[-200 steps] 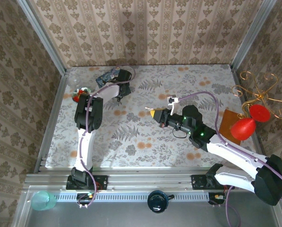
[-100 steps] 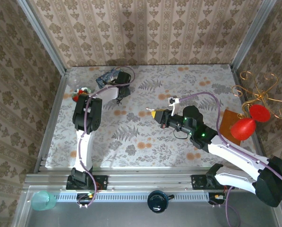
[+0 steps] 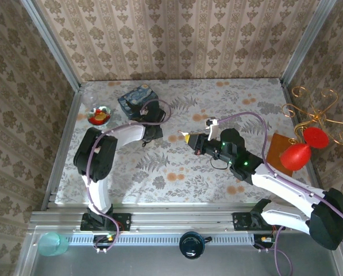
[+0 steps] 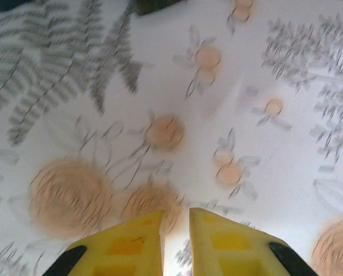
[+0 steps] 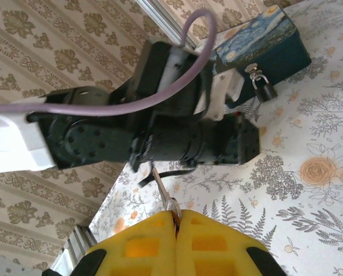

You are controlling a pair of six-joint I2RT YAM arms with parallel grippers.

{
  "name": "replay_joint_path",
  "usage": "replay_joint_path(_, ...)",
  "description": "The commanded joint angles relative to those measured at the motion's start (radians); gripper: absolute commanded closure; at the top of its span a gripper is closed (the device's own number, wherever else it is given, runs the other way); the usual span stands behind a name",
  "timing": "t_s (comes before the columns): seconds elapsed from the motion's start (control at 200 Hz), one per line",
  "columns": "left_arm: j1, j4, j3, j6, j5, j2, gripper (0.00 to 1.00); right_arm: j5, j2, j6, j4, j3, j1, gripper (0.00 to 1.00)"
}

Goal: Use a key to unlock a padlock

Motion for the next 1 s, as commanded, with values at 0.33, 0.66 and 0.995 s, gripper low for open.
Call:
replay_joint_path(0.33, 0.227, 0.59, -0.193, -0.025, 0.318, -0.059, 0.48, 0.007, 0.009, 0.033, 0.013, -0.008, 0.006, 1.0)
replay_joint_path(0.66, 0.256, 0.515, -0.008, -0.088, 0.313, 0.102, 0.47, 0.023, -0.016, 0.031, -0.003, -0.025, 0.006, 1.0)
replay_joint_path(0.995, 0.258, 0.554, 0.04, -0.186, 0.269, 0.197, 0.47, 0.017, -0.013, 0.028, -0.006, -0.016, 0.006, 1.0)
